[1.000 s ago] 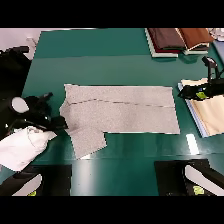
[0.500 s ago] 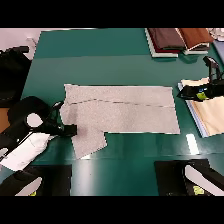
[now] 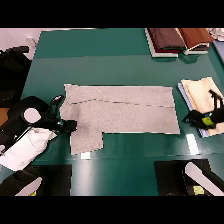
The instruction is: Fold the shirts.
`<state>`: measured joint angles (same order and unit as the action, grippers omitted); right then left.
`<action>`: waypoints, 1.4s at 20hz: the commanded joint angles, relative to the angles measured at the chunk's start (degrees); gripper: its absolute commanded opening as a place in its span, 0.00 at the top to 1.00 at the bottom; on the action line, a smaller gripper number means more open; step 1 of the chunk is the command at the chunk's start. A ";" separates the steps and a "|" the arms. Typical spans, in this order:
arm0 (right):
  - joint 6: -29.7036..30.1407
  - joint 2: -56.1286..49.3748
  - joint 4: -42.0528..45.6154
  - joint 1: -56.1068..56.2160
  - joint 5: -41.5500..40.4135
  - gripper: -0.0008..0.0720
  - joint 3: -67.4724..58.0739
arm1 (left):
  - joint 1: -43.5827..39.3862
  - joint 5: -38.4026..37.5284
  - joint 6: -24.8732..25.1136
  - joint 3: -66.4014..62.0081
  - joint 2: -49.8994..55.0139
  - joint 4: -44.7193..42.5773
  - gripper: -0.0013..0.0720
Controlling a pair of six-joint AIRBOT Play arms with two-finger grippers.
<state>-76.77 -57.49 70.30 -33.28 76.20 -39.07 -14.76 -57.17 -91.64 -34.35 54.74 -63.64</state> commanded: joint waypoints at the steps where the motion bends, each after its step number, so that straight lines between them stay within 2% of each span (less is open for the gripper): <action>1: 0.90 -2.93 -0.94 -3.98 0.44 0.23 7.21 | -0.02 -0.35 0.17 -0.39 -0.04 -0.22 0.95; 3: 1.77 -5.66 -4.61 -2.05 -0.98 0.24 8.52 | -0.02 -0.31 0.17 -0.42 -0.04 -0.22 0.95; 4: 2.34 -6.91 -6.58 -0.24 -1.84 0.35 8.52 | -0.02 -0.35 0.17 -0.42 -0.04 -0.22 0.95; 6: 2.34 -8.63 -7.65 4.59 -3.74 0.50 7.39 | -0.02 -0.57 0.17 -0.42 -0.04 -0.22 0.95; 9: 2.34 -8.04 -5.07 11.69 -4.26 0.95 3.85 | -0.02 -2.95 0.20 -0.42 -0.44 -0.83 0.96; 13: 2.16 -1.09 3.76 16.35 1.20 0.97 -0.26 | -0.02 -11.74 -0.13 -0.39 -8.39 -5.92 0.96; 17: 2.14 8.31 6.51 14.80 6.54 0.97 -0.35 | -0.02 -21.31 -1.60 -0.42 -16.35 -6.16 0.95; 19: 2.14 12.31 6.38 13.27 5.88 0.97 -0.37 | -0.02 -19.80 -2.58 -0.50 -17.84 -6.54 0.96; 21: 2.03 13.84 6.23 12.85 4.37 0.97 -0.46 | -0.02 -14.69 -2.58 -1.22 -17.70 -6.75 0.96; 28: 0.70 0.50 5.77 14.32 2.49 0.97 -12.63 | 4.61 -2.16 -1.81 -10.71 -6.25 -14.19 0.96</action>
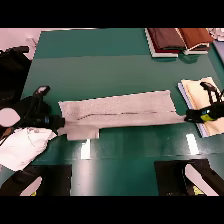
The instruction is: Fold the shirts.
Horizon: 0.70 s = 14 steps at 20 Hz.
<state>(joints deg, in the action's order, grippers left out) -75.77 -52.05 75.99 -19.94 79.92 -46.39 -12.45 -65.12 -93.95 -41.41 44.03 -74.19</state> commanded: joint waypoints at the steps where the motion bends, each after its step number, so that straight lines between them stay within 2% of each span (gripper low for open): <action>1: -0.35 -7.28 0.04 2.14 -2.01 0.97 -7.63 | 3.13 7.65 1.66 -4.85 6.60 -3.61 0.96; 4: -2.36 -15.58 0.04 6.88 -3.82 0.97 -14.86 | 3.74 11.41 4.15 -6.97 13.53 -3.39 0.95; 8: -4.98 -25.92 -0.11 10.69 -4.87 0.97 -23.71 | 3.74 19.98 4.37 -7.13 20.35 -3.23 0.95; 12: -4.66 -33.16 -7.74 10.62 -5.01 0.96 -29.66 | 3.74 24.70 4.37 -7.26 22.60 -3.21 0.95; 13: -4.00 -34.53 -10.03 10.23 -5.01 0.76 -30.99 | 3.74 24.39 4.37 -8.00 22.60 -3.19 0.86; 14: -3.45 -35.80 -12.15 9.70 -4.94 0.49 -32.39 | 3.74 24.04 4.33 -8.96 22.49 -3.21 0.48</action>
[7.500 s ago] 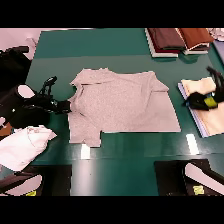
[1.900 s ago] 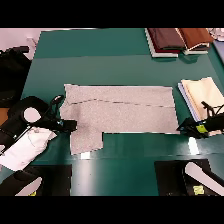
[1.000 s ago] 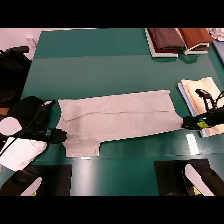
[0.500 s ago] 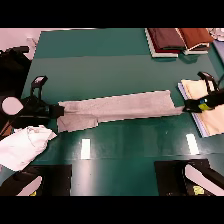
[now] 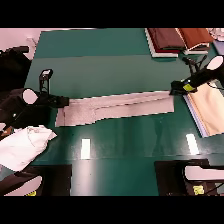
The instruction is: Fold the shirts.
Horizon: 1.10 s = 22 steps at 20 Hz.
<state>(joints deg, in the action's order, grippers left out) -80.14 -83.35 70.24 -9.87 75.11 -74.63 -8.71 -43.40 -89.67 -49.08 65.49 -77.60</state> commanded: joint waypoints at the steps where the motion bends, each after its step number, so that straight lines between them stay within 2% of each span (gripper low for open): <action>1: 1.70 -5.25 -8.07 -1.09 0.22 0.37 -5.18 | 0.00 1.44 -0.17 -2.67 1.03 0.20 0.29; 2: 3.23 -5.49 -9.49 -2.08 1.09 0.36 -5.81 | 0.00 -0.42 -0.24 -4.48 0.96 0.17 0.33; 6: 8.72 -3.98 -10.54 -8.61 2.80 0.34 -1.18 | 0.00 -4.28 -0.33 -9.35 0.96 1.70 0.33; 7: 9.03 -4.24 -10.67 -11.04 3.08 0.24 0.76 | 0.00 -4.20 -0.33 -9.33 1.01 3.69 0.59; 8: 9.35 -4.81 -10.80 -13.40 3.04 0.22 2.60 | -0.20 -4.15 -0.28 -9.29 1.05 5.64 0.96; 10: 10.95 -7.28 -12.41 -16.85 3.41 0.22 4.96 | -1.57 -2.64 -0.33 -9.22 1.11 8.55 0.95; 13: 14.49 -11.17 -19.89 -17.62 3.02 0.23 7.28 | -6.69 -0.11 -0.72 -9.25 1.36 9.25 0.95; 15: 15.08 -13.46 -20.76 -15.02 2.54 0.26 7.45 | -10.08 1.14 -4.70 -9.31 2.93 9.35 0.95; 16: 15.47 -14.29 -21.16 -13.29 1.84 0.38 7.43 | -11.67 1.90 -5.51 -9.35 4.09 9.49 0.95; 17: 15.93 -14.64 -21.20 -11.78 0.63 0.44 7.41 | -13.38 3.19 -6.10 -9.44 5.75 9.94 0.95; 18: 16.50 -14.60 -21.18 -10.47 -0.74 0.56 7.34 | -14.78 4.26 -6.08 -9.88 7.34 11.17 0.96; 19: 17.18 -14.45 -21.14 -9.31 -1.11 0.75 6.43 | -16.11 4.66 -6.08 -11.19 9.57 12.20 0.96; 21: 17.25 -14.12 -21.20 -7.85 1.55 0.94 2.43 | -18.51 4.59 -5.88 -15.37 14.93 13.18 0.96; 22: 17.22 -13.46 -21.22 -7.32 3.41 0.97 0.04 | -19.67 4.28 -5.88 -17.84 17.84 13.40 0.96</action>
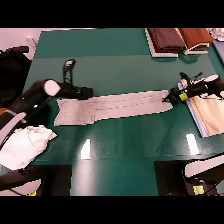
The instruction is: Fold the shirts.
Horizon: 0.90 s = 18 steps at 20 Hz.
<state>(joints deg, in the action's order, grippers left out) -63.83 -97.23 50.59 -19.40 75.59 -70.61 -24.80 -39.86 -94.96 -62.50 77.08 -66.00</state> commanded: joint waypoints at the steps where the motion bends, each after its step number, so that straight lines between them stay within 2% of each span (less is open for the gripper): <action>1: 0.83 1.75 -1.60 2.95 4.46 0.97 -6.49 | -4.72 0.28 -0.57 -7.32 9.53 1.79 0.96; 4: -1.84 7.63 -1.57 6.29 7.04 0.97 -13.35 | -7.45 -1.46 -0.57 -15.56 18.60 1.79 0.96; 8: -5.35 14.84 -1.55 12.28 7.39 0.97 -19.74 | -9.94 -2.78 -0.57 -21.14 25.11 2.36 0.96; 15: -9.44 17.18 -1.60 22.82 7.28 0.97 -26.51 | -10.23 -3.21 -0.59 -21.84 27.67 3.08 0.96; 18: -10.34 17.16 -1.60 26.62 6.88 0.97 -28.26 | -9.55 -5.90 -0.59 -23.41 27.54 2.58 0.96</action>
<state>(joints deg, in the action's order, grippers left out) -72.79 -80.36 48.99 3.60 82.83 -96.92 -34.76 -43.24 -95.70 -84.66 104.31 -62.83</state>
